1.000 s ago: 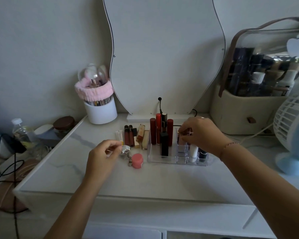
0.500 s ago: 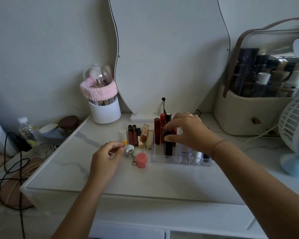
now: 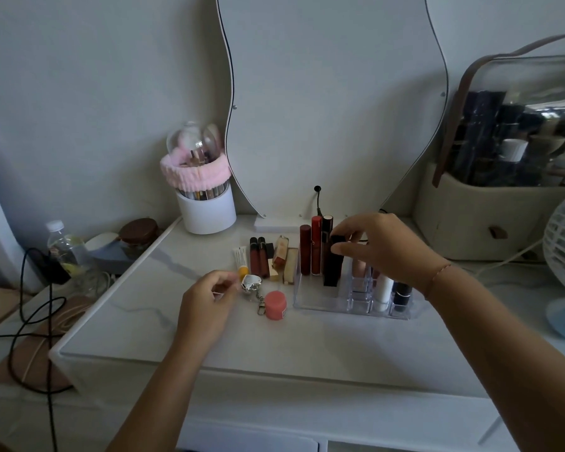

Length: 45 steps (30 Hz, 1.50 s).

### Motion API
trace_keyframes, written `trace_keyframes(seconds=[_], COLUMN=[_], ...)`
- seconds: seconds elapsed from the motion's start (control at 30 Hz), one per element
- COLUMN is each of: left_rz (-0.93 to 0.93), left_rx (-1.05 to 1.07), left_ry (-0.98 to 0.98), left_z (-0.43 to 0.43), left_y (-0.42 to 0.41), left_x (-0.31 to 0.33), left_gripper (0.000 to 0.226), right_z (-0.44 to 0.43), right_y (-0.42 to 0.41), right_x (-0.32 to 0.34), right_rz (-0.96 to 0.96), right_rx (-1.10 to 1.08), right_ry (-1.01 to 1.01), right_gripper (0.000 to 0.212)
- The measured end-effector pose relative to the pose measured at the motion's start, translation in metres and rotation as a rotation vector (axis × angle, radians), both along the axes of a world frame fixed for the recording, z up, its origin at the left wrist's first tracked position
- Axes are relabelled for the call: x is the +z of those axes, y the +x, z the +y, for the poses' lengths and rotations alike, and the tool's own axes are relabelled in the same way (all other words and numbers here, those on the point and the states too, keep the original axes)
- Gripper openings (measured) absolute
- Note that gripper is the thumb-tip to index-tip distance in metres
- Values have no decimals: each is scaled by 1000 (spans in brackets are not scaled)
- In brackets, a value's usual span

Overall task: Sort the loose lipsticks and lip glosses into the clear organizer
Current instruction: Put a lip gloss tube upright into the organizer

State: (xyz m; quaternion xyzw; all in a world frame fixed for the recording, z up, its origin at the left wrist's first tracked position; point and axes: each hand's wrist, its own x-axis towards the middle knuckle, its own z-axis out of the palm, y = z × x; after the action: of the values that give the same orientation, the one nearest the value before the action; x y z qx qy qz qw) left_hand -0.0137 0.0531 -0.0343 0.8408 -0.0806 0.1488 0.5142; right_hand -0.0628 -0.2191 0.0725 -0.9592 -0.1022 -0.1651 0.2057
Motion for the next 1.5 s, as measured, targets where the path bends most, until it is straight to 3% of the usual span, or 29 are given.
trace_keyframes(seconds=[0.57,0.73,0.93,1.03,1.13,1.27,1.5], left_rz=[23,4,-20,-83,-261,-448,-399], left_rx=[13,-4,-2,45,66,-41,-221], left_ry=[44,31,28,-10,-8,34,50], left_z=[1,1,2,-2,-13,-43,-93], left_y=[1,0,-1,-6,-18,-36,-39], left_x=[-2,-1,-2,4,11,21,30], left_gripper=[7,10,17,21,21,16,31], right_z=[3,-23,-71,-84,-88,-85,-82], right_y=[2,-8,-34,-45,-50,-39,-4], right_x=[-15,1,1,-12,-25,-30,-21], right_rz=[48,10,-150,-125,-86,-18,129], right_rx=[27,-14,-196,-251,-273,-273,-214], right_ry=[-52,187,299,321,317,273,165], right_gripper=[28,22,15,15,16,20,25])
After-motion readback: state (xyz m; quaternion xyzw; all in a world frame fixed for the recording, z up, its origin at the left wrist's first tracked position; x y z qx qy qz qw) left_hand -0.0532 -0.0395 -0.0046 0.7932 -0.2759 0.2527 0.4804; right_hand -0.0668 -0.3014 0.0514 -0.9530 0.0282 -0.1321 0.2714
